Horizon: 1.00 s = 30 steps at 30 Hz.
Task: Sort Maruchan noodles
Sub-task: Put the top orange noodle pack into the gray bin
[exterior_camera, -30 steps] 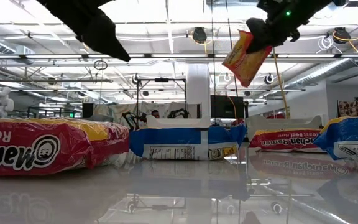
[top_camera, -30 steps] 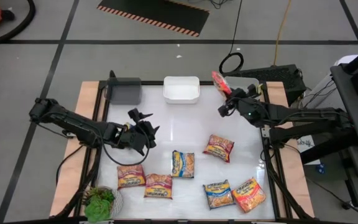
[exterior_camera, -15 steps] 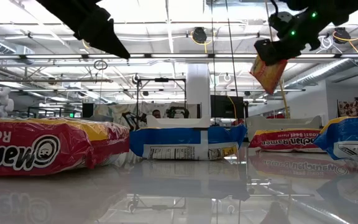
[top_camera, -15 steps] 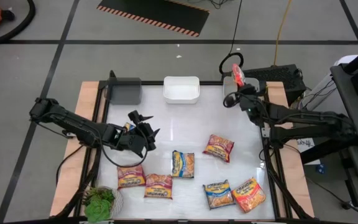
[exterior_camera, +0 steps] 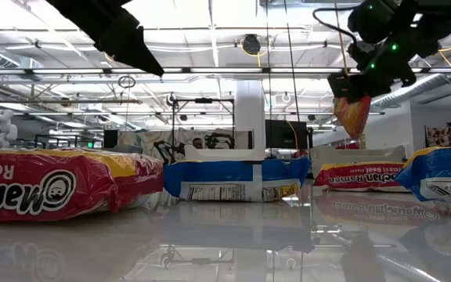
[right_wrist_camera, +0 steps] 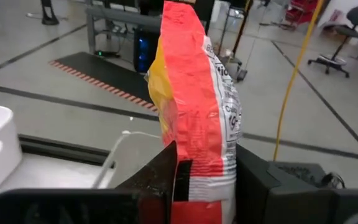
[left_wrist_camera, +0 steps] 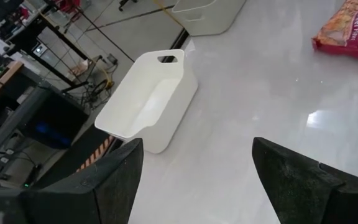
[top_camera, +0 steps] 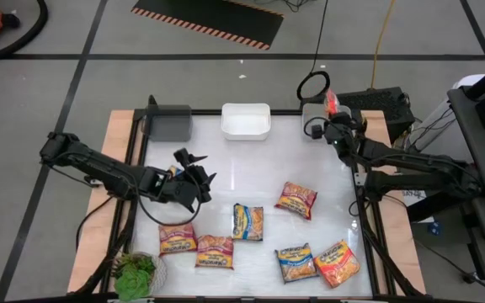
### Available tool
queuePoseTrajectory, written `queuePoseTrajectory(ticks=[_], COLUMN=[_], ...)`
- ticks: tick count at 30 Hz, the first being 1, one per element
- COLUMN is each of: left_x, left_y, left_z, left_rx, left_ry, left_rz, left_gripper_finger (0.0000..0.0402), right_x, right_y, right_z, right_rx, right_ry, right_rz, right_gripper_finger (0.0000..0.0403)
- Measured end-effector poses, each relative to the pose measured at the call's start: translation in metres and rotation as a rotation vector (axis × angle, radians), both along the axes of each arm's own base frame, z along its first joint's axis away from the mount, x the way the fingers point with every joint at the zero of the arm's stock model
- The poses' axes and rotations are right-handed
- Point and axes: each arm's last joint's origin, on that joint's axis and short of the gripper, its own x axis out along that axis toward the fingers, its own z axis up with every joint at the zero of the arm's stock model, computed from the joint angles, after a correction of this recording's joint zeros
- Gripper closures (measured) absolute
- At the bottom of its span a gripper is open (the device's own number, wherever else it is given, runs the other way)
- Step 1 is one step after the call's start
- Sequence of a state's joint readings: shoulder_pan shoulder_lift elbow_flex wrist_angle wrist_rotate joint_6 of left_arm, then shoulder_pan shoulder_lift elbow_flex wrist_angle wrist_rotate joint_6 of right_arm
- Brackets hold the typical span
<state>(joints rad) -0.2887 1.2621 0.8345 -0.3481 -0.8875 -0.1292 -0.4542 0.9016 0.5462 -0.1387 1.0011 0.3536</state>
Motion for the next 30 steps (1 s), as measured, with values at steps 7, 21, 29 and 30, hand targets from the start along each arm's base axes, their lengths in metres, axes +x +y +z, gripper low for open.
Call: queuePoseTrajectory(ticks=[7, 21, 29, 30], left_x=[0.001, 0.001, 0.001, 0.001], left_y=[0.001, 0.001, 0.000, 0.000], left_z=[0.000, -0.001, -0.001, -0.001], left_rx=[-0.020, -0.040, -0.043, -0.043], left_ry=[0.002, 0.003, 0.007, 0.007], left_rz=[-0.008, -0.024, -0.032, -0.032], left_gripper_finger=[0.0096, 0.0096, 0.0096, 0.0096], right_x=[-0.011, -0.028, -0.035, -0.036], right_y=[-0.007, -0.018, -0.021, -0.022], right_z=[-0.016, -0.049, -0.055, -0.056], right_rx=[0.029, 0.040, 0.054, 0.056], right_ry=[0.012, -0.056, -0.031, -0.030], right_rz=[-0.065, -0.087, -0.110, -0.114], right_gripper_finger=[0.0303, 0.0303, 0.0293, 0.0288])
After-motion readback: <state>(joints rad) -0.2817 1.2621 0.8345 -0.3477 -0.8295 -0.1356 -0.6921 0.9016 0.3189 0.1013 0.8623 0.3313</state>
